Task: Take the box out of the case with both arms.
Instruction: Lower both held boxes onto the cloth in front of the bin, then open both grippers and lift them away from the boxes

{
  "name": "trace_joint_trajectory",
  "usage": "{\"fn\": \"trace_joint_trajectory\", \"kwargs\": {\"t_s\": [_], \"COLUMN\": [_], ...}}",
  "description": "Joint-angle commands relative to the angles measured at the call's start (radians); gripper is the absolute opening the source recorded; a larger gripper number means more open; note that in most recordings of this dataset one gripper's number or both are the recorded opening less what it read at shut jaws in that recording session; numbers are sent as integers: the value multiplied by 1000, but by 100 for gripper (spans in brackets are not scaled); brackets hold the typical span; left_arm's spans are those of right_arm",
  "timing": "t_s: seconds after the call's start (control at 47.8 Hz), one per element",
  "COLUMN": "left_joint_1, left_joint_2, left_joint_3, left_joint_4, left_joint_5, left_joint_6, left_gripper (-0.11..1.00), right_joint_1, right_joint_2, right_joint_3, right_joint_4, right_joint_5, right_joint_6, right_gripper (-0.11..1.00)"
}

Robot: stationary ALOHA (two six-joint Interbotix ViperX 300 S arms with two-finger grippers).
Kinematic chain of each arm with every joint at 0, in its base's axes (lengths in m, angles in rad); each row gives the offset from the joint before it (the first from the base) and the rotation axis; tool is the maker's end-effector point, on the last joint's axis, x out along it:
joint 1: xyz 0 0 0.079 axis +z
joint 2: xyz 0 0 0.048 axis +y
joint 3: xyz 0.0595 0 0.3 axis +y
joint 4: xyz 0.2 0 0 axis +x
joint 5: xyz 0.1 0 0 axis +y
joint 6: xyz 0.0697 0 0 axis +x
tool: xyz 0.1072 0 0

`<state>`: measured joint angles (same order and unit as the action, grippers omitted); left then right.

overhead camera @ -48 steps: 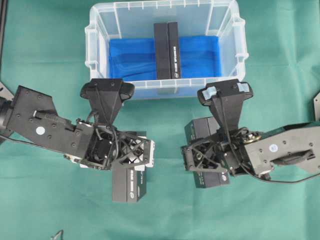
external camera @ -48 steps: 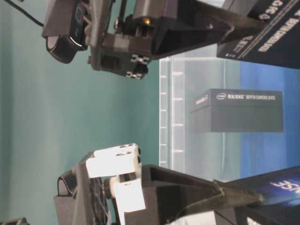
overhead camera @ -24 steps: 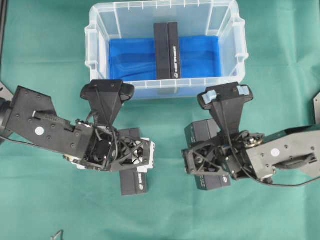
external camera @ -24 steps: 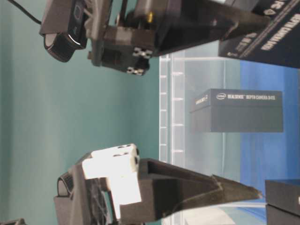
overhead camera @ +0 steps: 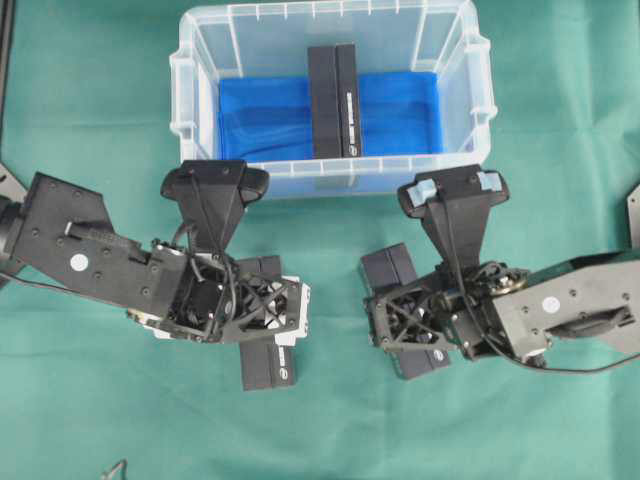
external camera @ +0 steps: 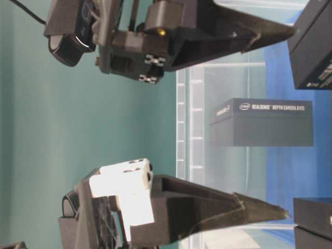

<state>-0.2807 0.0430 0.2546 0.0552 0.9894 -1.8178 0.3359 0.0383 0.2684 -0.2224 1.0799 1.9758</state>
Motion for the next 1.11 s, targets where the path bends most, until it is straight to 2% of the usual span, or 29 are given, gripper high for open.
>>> {"fn": "trace_joint_trajectory", "kwargs": {"t_s": [0.0,0.272,0.44,0.607,1.089], "left_joint_1": [-5,-5,0,3,48], "left_joint_2": [-15,-15,-23,-44,-95], "left_joint_3": [-25,-46,-106,-184,-443], "left_joint_4": [0,-3,0,17,37], "left_joint_5": [-2,31,124,252,541], "left_joint_6": [-3,-9,-2,14,75], "left_gripper": [85,85,85,85,85], "right_joint_1": [3,3,3,3,-18], "right_joint_2": [-12,-25,-52,-83,-110], "right_joint_3": [-28,-46,-75,-141,-416], "right_joint_4": [0,2,2,0,-25], "right_joint_5": [3,6,46,149,482], "right_joint_6": [2,-14,-32,-58,-196], "right_gripper": [94,94,93,93,93]}}
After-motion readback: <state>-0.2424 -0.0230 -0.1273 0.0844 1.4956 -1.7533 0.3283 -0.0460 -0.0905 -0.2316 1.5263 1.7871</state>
